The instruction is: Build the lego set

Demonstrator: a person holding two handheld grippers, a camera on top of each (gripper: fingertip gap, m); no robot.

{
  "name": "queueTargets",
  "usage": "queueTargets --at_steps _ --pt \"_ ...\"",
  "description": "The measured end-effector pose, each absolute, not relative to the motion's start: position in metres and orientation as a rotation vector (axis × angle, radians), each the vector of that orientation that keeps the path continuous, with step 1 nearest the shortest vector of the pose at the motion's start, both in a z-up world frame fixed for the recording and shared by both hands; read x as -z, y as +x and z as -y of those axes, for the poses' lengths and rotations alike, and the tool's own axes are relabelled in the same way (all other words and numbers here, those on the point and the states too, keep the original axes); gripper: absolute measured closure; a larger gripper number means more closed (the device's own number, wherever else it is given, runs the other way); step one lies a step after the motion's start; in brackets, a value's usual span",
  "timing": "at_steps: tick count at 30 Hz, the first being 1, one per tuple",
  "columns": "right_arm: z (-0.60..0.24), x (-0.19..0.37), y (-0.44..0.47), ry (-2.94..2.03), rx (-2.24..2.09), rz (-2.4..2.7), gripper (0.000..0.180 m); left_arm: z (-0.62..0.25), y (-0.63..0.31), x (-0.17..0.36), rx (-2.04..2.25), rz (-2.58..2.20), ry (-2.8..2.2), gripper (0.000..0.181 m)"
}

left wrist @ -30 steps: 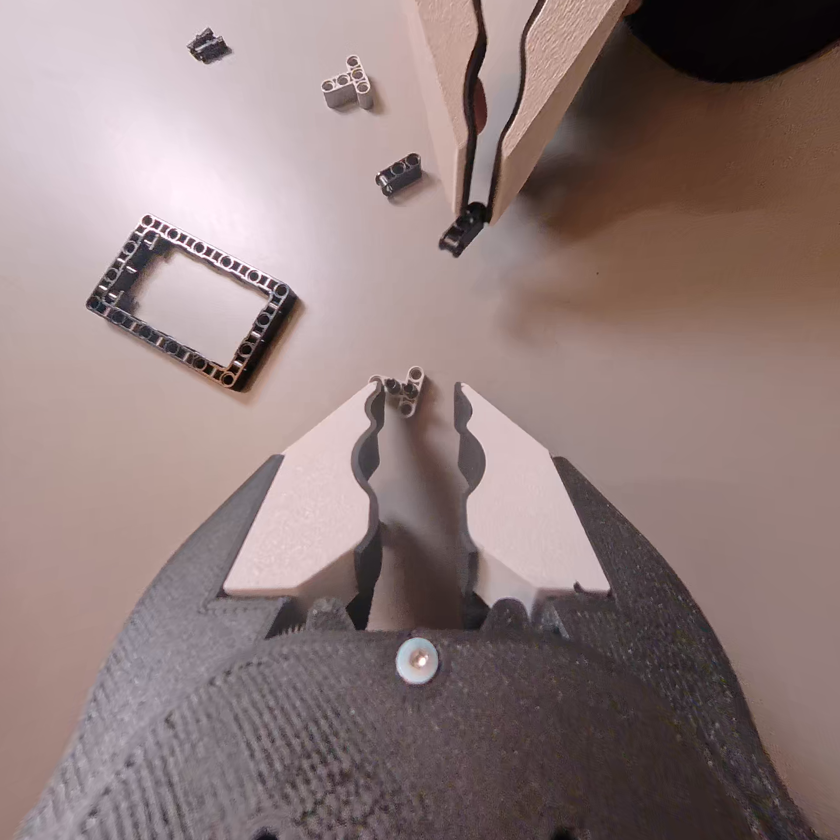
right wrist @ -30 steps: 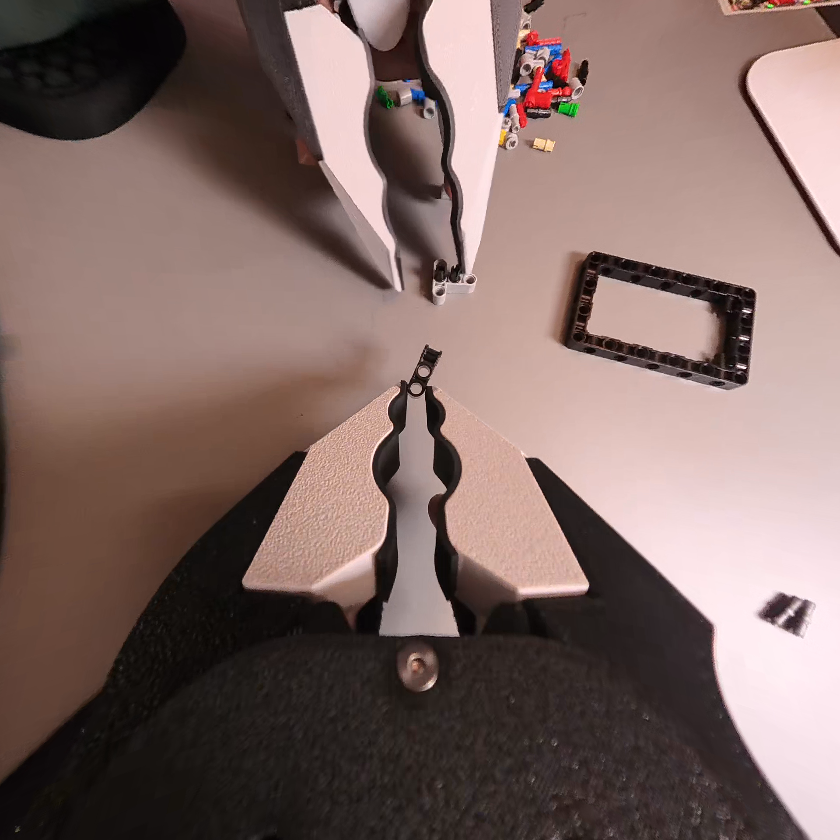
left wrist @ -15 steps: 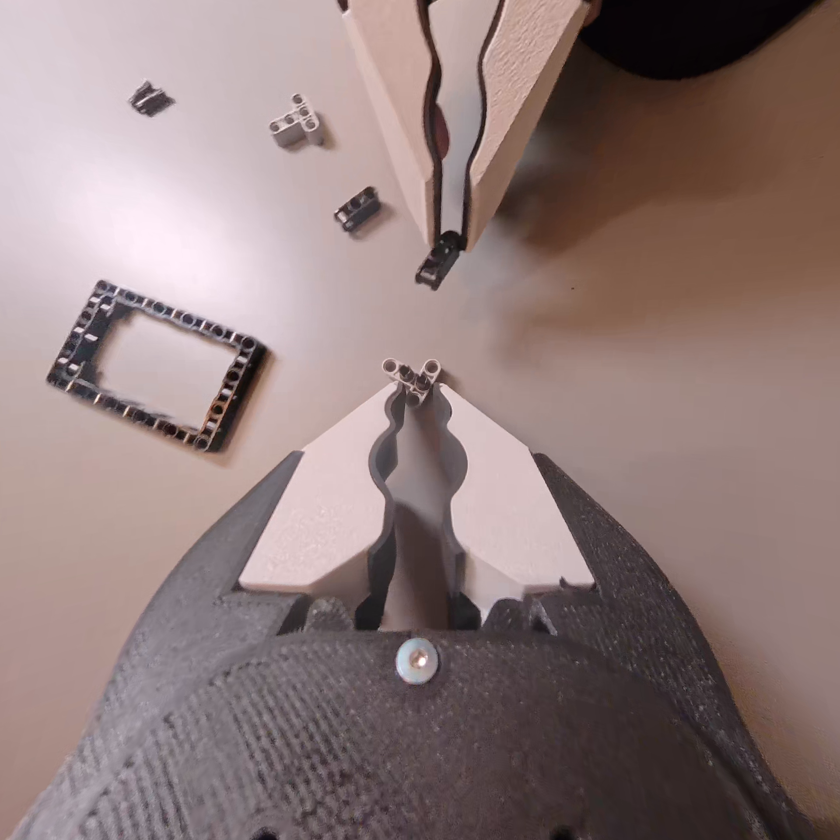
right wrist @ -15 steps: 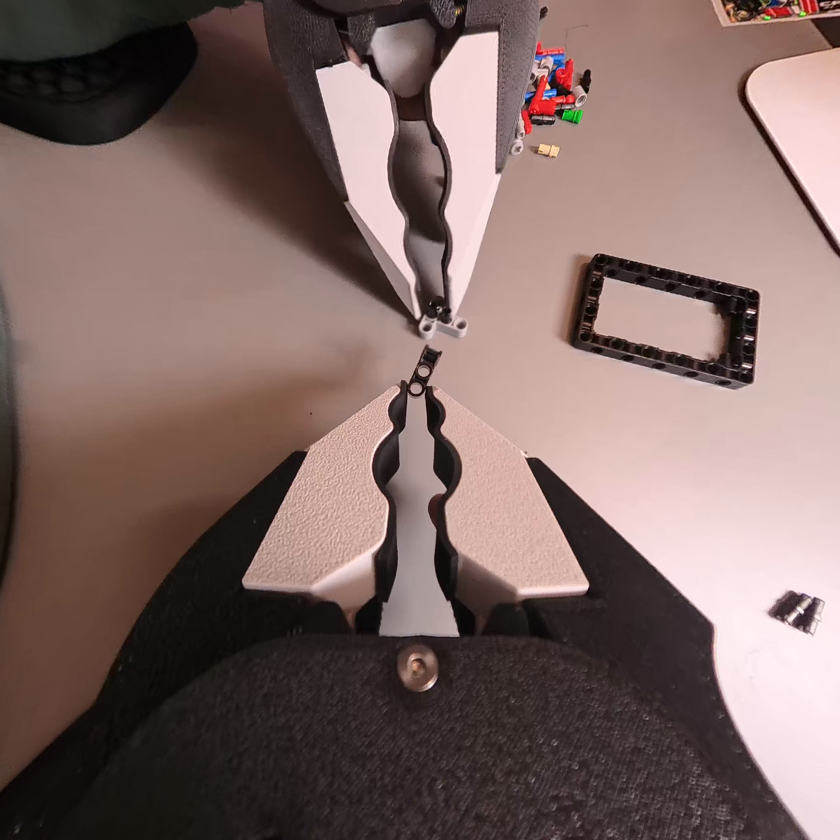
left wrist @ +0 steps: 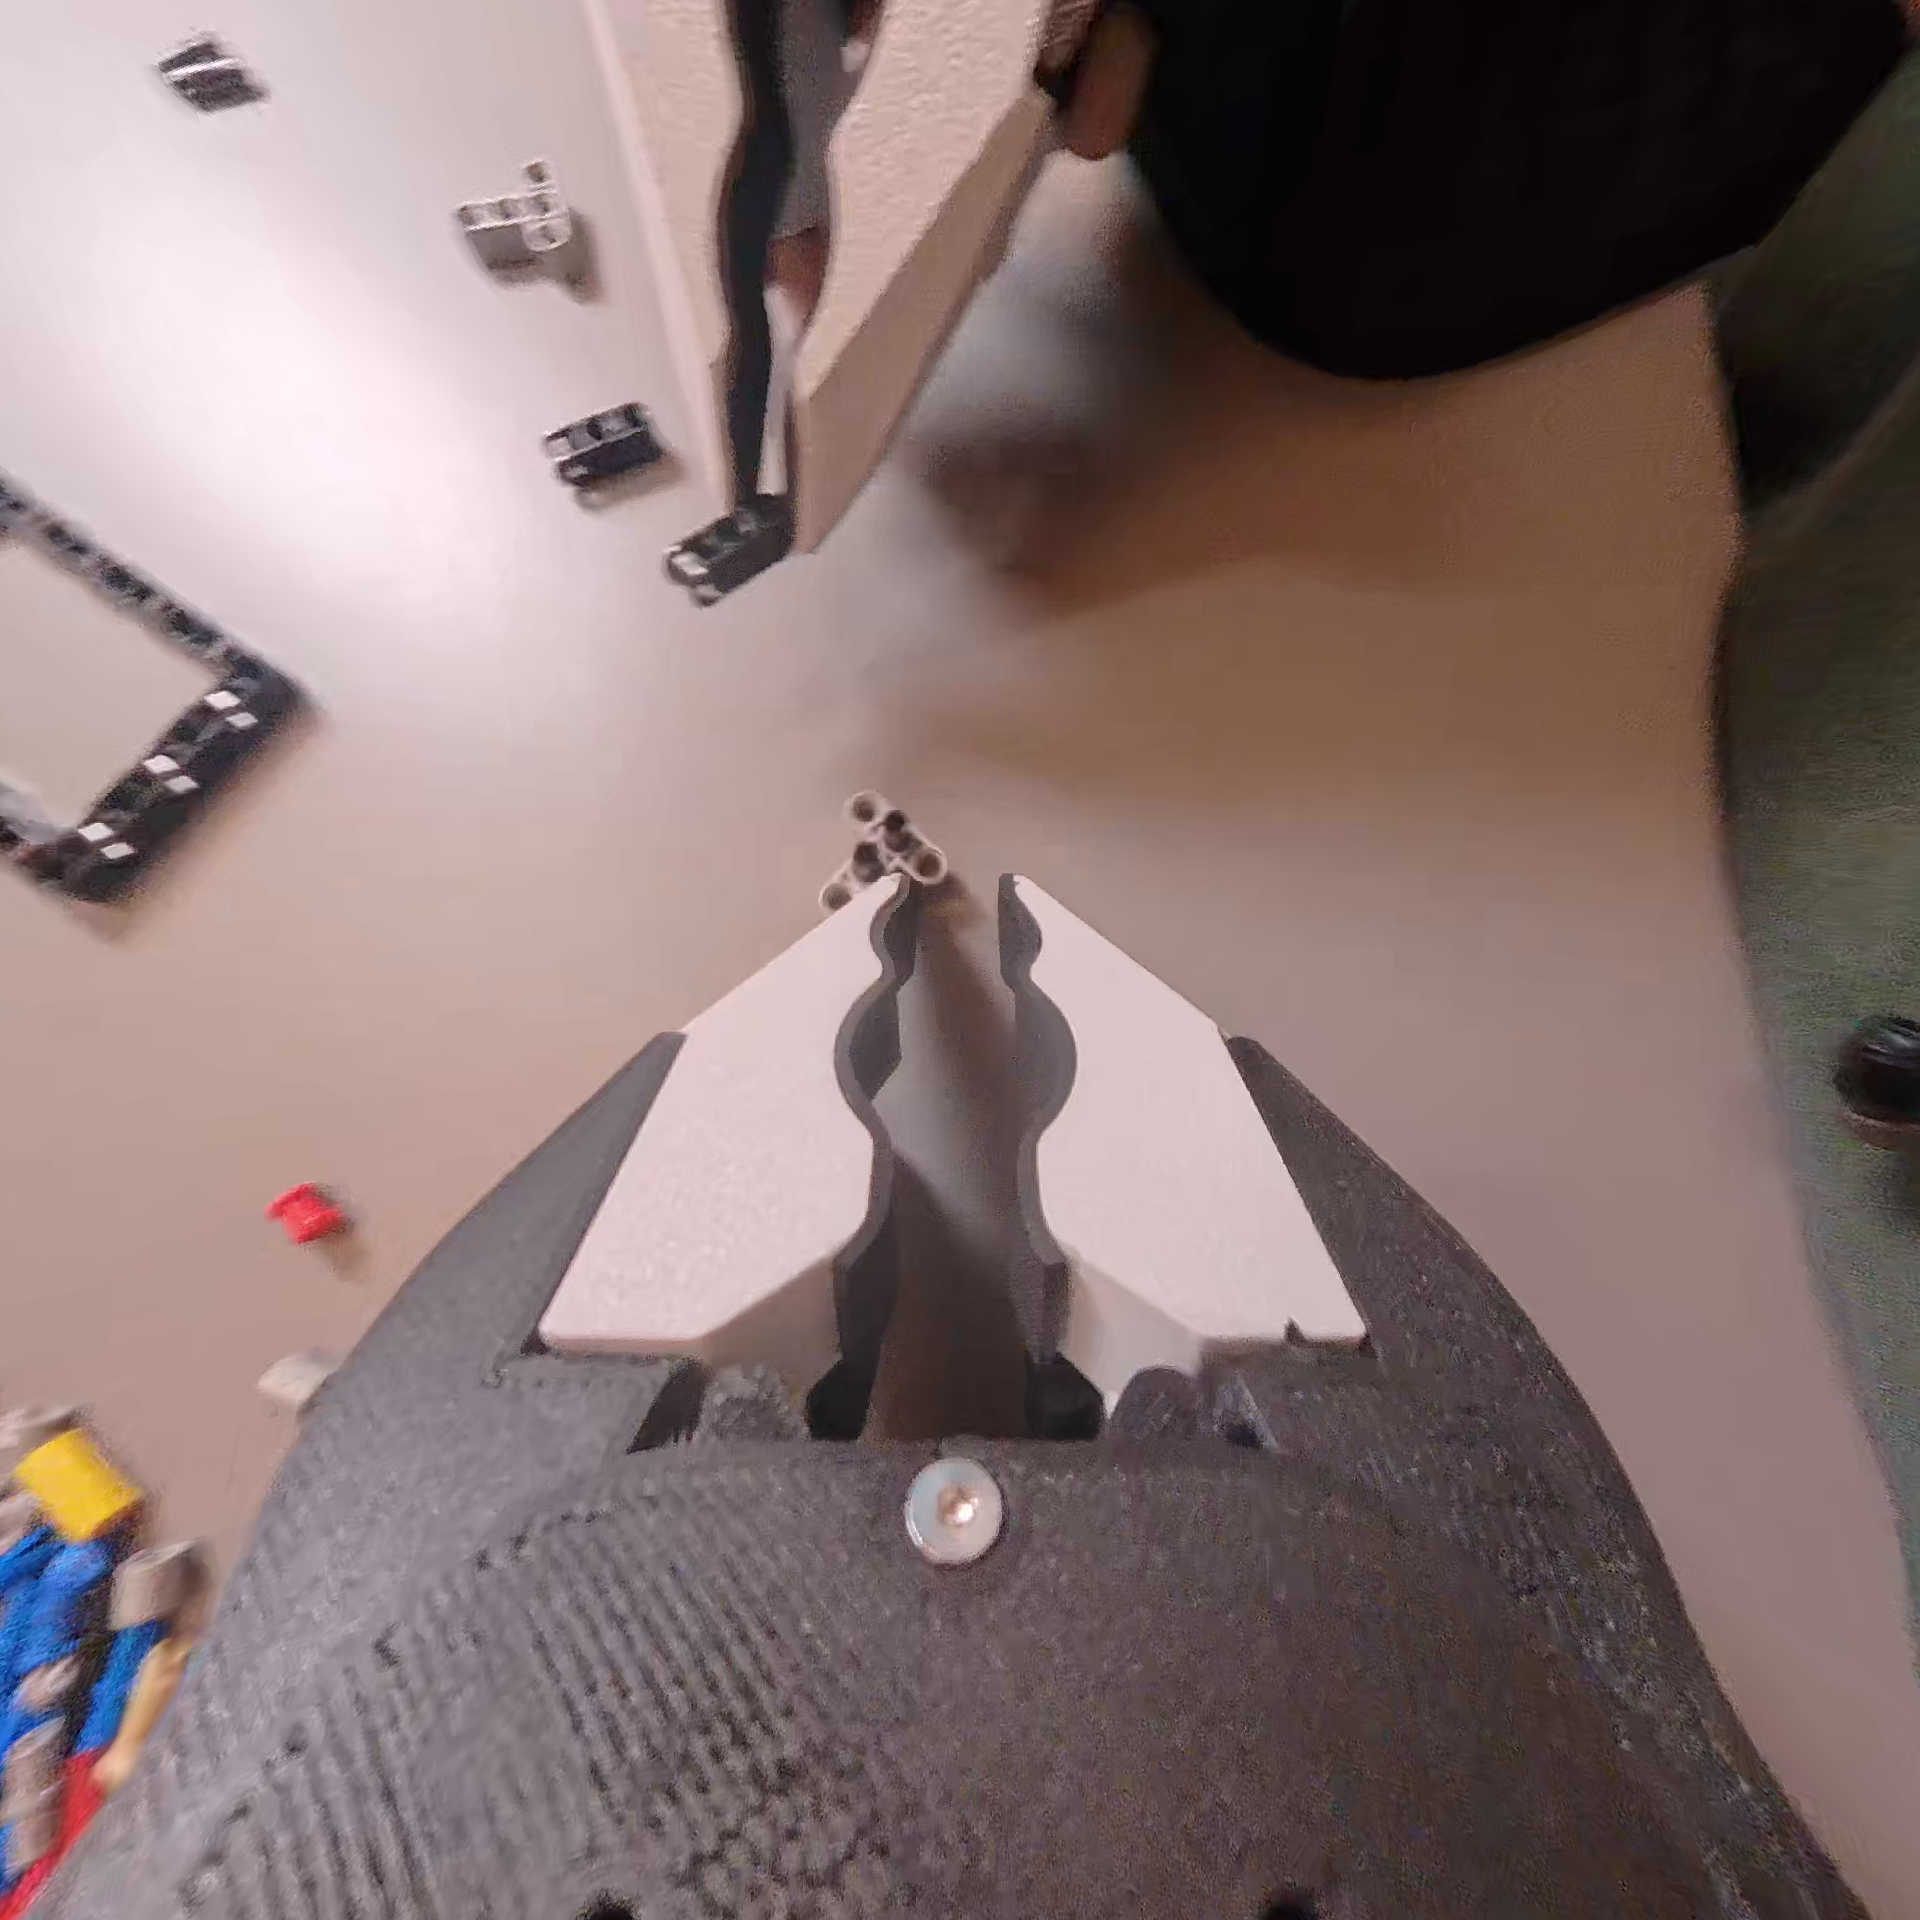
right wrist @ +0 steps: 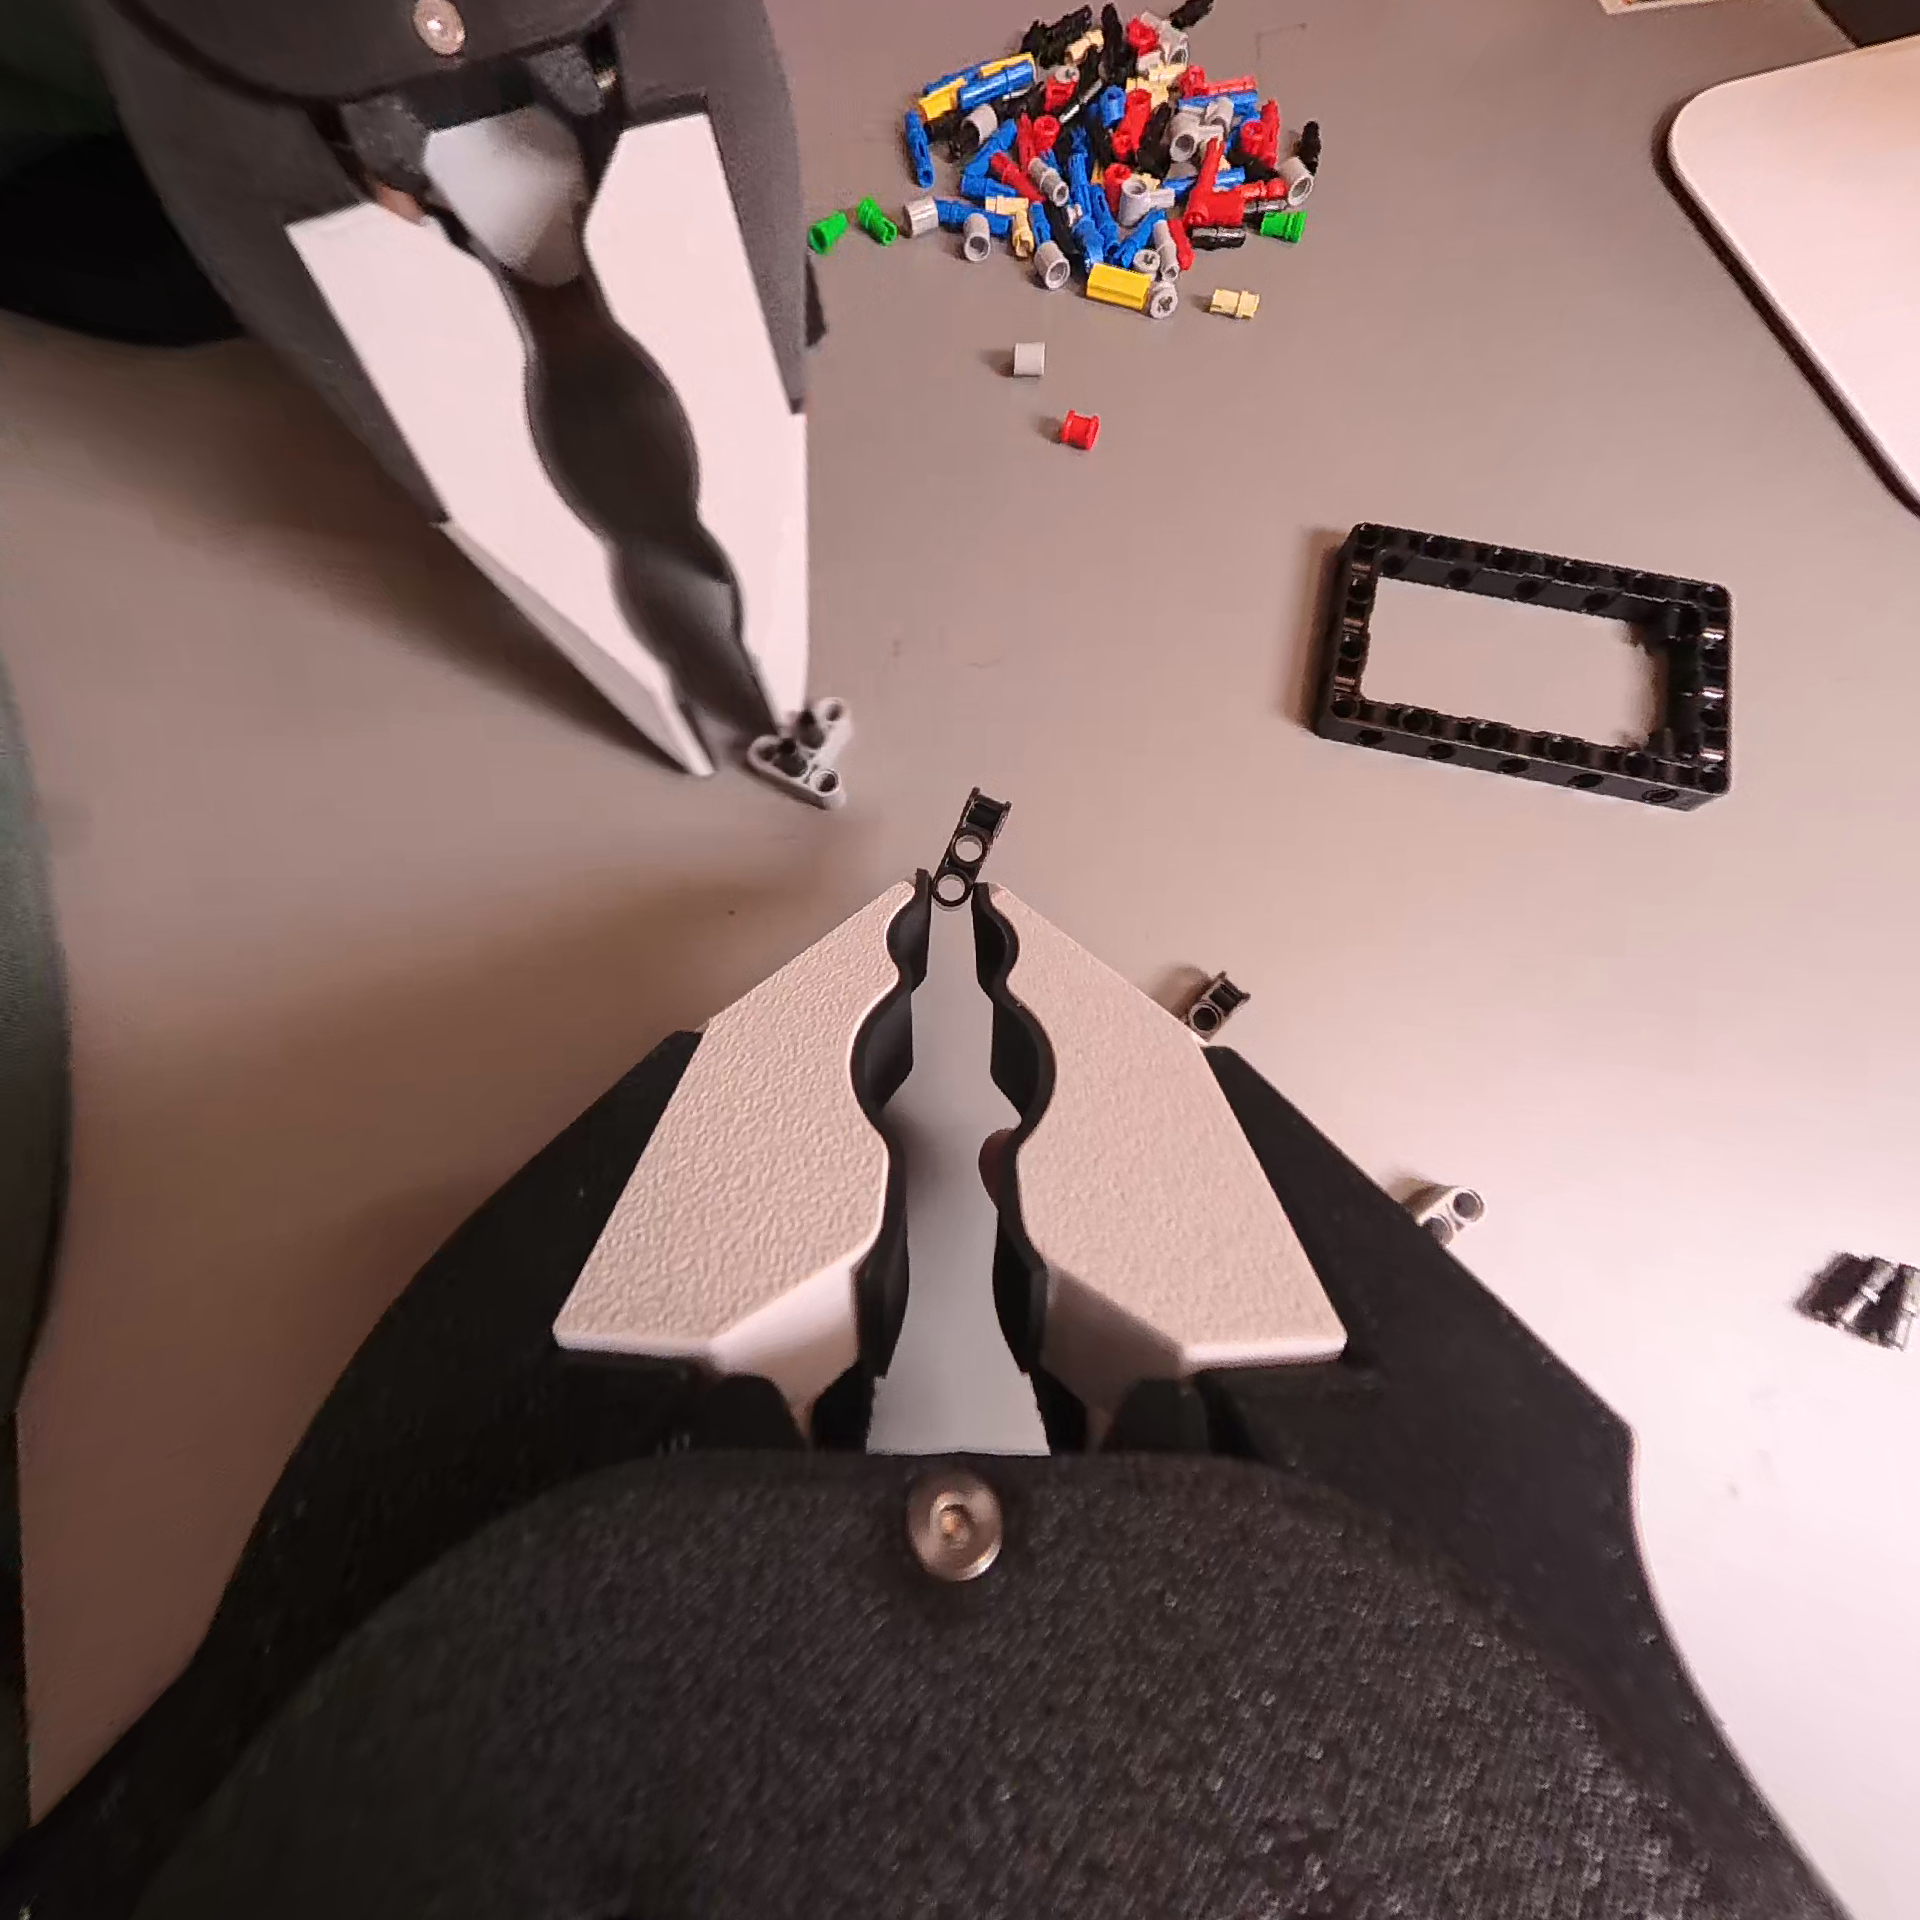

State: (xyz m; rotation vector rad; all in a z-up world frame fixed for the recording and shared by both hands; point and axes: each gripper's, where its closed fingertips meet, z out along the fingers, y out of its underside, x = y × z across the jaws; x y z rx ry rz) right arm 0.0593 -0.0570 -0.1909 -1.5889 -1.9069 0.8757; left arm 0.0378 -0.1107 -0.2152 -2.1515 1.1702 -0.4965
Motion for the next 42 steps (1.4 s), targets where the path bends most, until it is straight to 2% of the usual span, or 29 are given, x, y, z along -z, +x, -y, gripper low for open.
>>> queueTargets --at_steps 6,8,14,20,25,31,34,42 --pt "0.058 0.183 0.064 -1.566 -0.853 1.888 0.174 0.111 0.037 0.193 0.641 -1.153 -2.043 0.16" --pt "0.057 0.182 0.068 -1.572 -0.852 1.868 0.174 0.104 0.028 0.194 0.632 -1.165 -2.042 0.154" --pt "0.063 0.181 0.08 -1.601 -0.863 1.837 0.174 0.098 0.024 0.208 0.633 -1.268 -2.021 0.152" --pt "0.072 0.186 0.081 -1.622 -0.884 1.846 0.174 0.102 0.038 0.213 0.623 -1.396 -1.983 0.154" --pt "0.08 0.184 0.074 -1.592 -0.892 1.877 0.174 0.1 0.036 0.216 0.555 -1.422 -1.988 0.173" --pt "0.091 0.188 0.059 -1.562 -0.865 1.998 0.174 0.096 0.038 0.216 0.56 -1.434 -1.974 0.173" --pt "0.094 0.19 0.051 -1.546 -0.832 2.062 0.174 0.095 0.036 0.211 0.551 -1.398 -1.961 0.159" --pt "0.103 0.191 0.04 -1.475 -0.827 2.193 0.174 0.099 0.033 0.185 0.651 -1.269 -1.847 0.166"
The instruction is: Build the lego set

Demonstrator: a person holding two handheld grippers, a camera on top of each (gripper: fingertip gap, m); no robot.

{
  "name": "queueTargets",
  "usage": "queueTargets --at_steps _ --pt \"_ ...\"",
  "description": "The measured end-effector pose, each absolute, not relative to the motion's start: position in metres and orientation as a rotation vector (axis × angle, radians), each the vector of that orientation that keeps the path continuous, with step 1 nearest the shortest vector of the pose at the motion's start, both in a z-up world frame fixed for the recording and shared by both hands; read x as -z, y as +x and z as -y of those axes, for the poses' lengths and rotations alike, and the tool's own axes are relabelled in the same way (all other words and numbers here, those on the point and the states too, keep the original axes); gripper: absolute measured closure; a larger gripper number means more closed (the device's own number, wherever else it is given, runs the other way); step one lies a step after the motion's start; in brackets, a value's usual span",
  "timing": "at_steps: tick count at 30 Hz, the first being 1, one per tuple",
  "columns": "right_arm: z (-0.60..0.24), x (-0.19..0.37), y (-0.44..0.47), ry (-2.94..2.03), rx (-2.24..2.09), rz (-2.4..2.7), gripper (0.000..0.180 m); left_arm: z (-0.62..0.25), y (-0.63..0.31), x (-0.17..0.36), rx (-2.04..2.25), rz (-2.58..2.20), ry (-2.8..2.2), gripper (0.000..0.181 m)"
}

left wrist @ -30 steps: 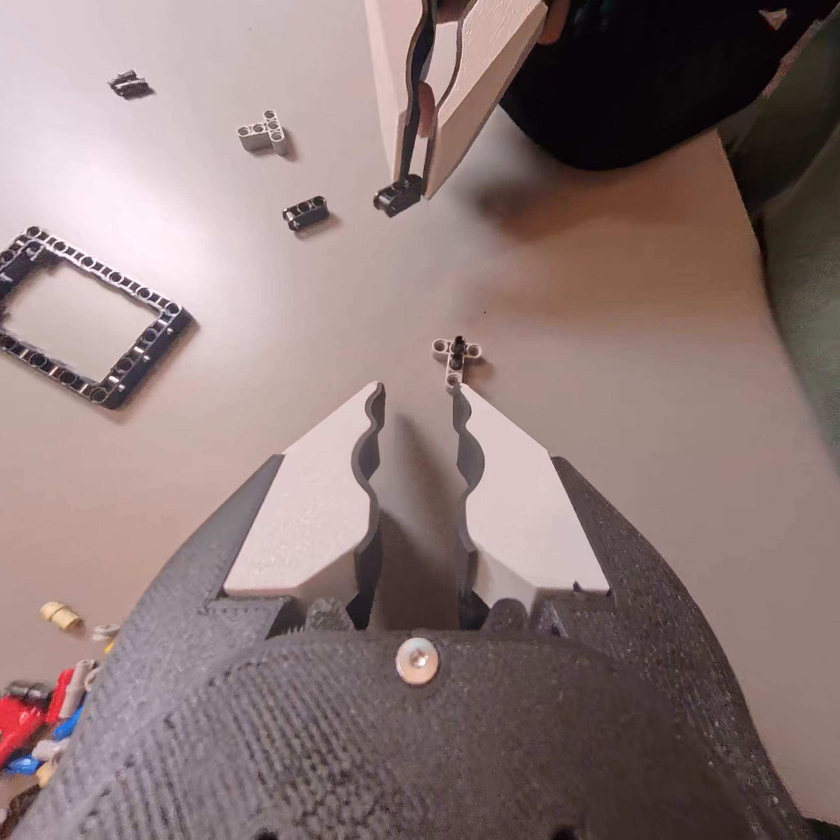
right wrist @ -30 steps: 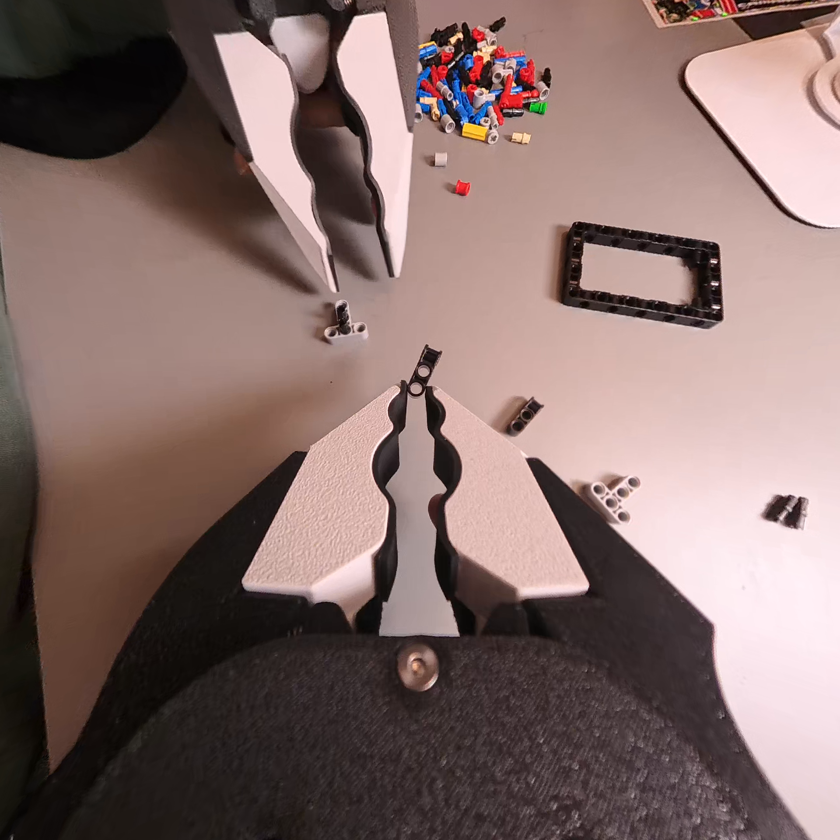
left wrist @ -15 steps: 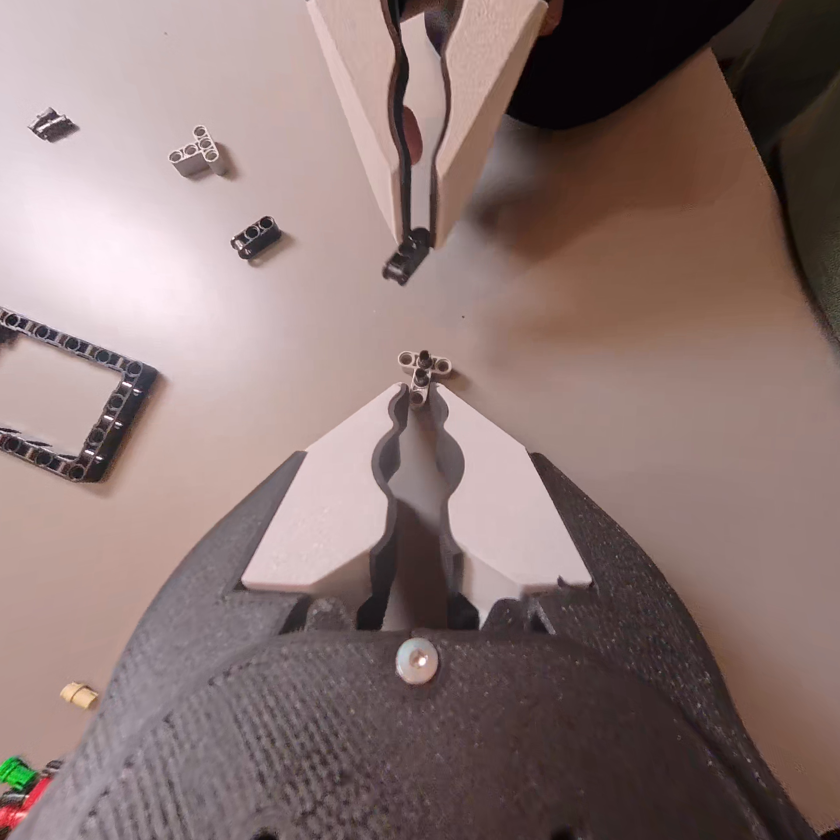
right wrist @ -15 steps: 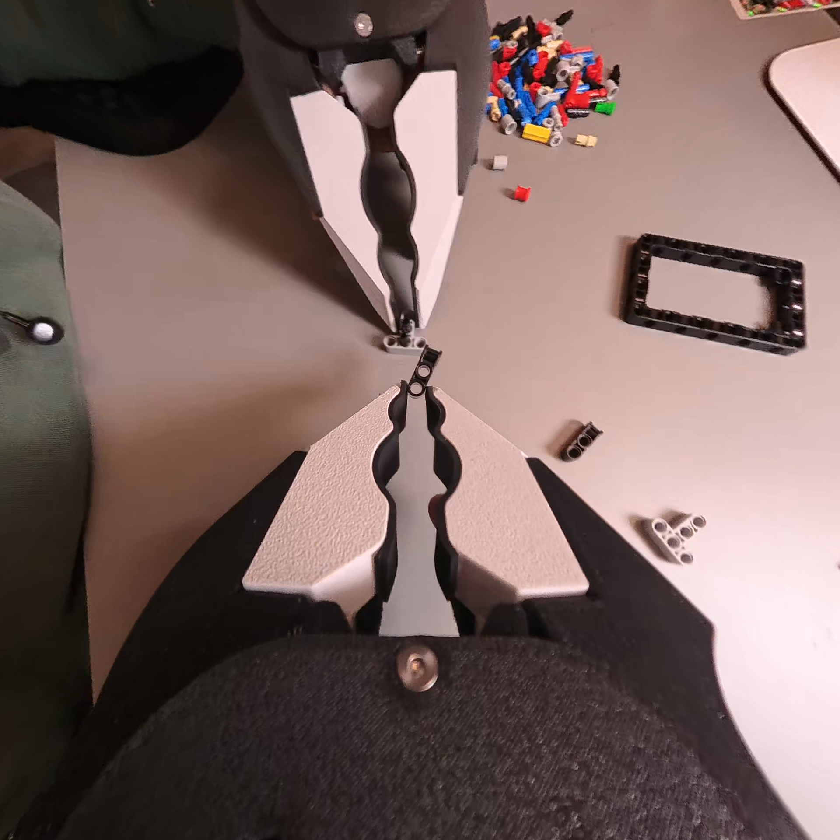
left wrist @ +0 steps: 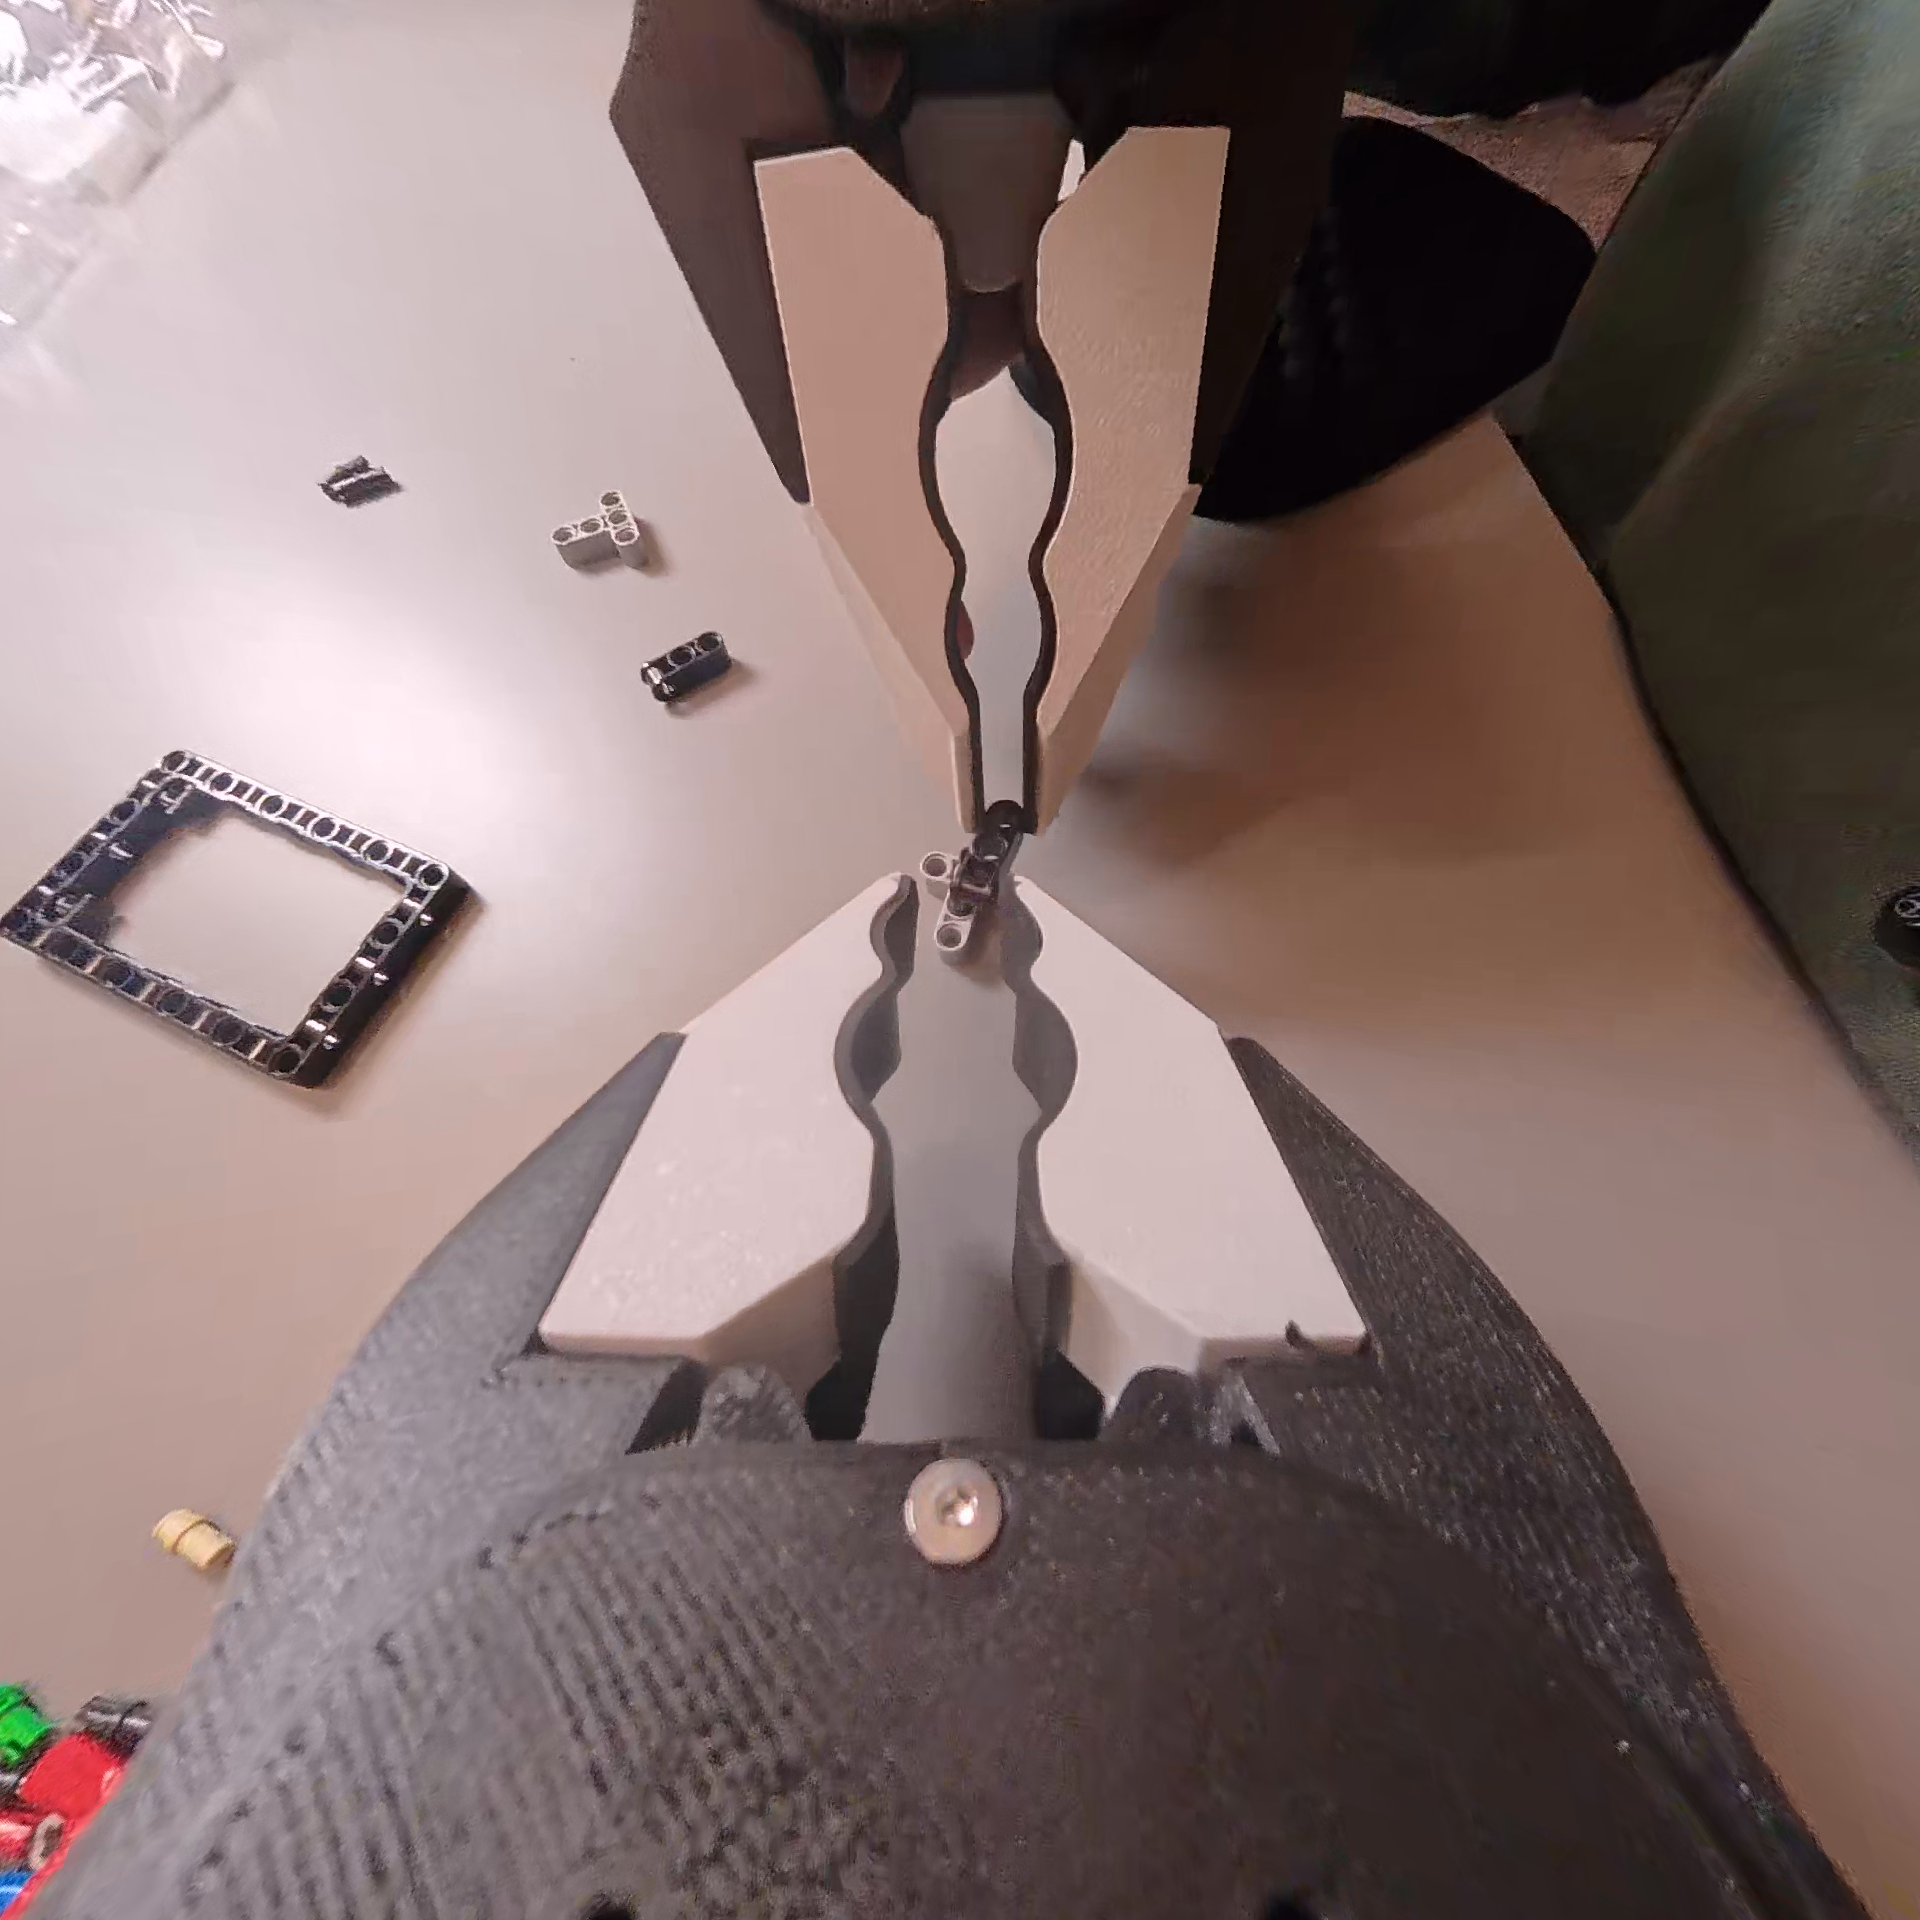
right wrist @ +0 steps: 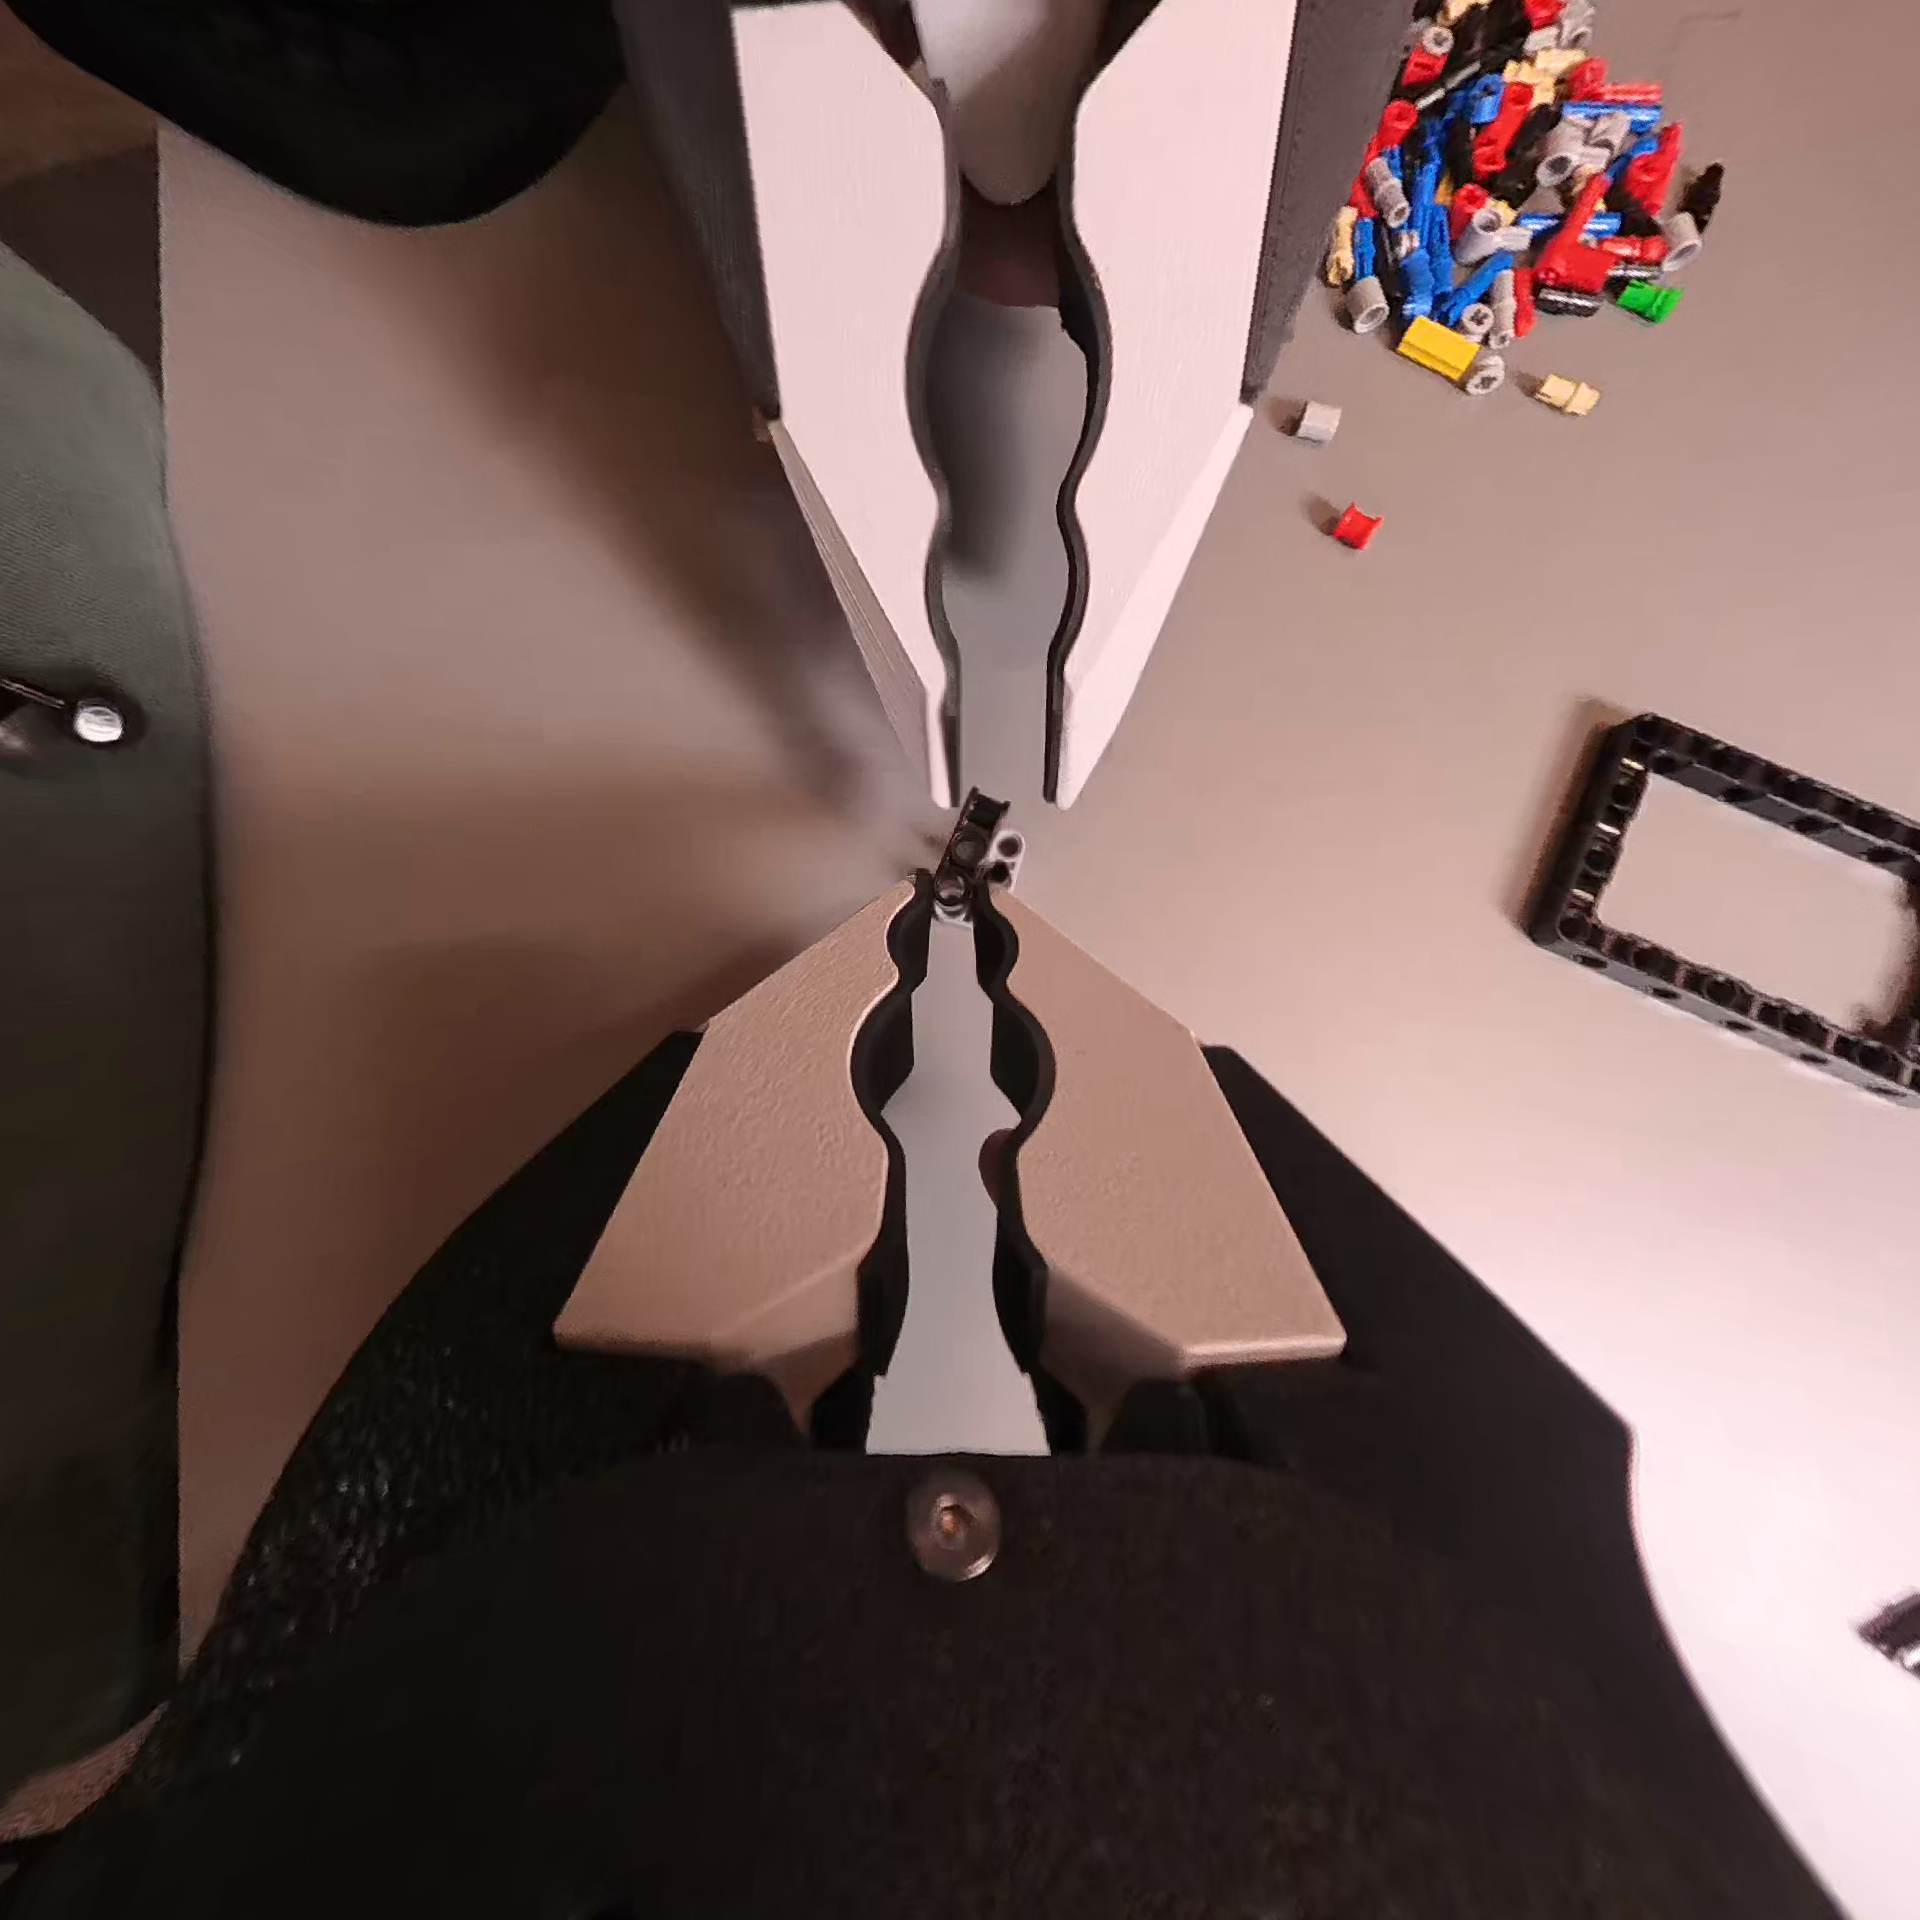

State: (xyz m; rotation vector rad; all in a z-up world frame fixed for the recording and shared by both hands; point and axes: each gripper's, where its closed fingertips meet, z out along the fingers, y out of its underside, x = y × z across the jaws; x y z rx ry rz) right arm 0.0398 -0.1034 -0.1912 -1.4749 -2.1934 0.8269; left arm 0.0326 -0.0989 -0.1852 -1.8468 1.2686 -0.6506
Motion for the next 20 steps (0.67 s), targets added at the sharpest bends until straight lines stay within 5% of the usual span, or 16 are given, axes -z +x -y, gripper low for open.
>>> queueTargets --at_steps 20 --pt "0.097 0.194 0.041 -1.556 -0.94 1.885 0.168 0.099 0.037 0.197 0.628 -1.329 -1.88 0.174"
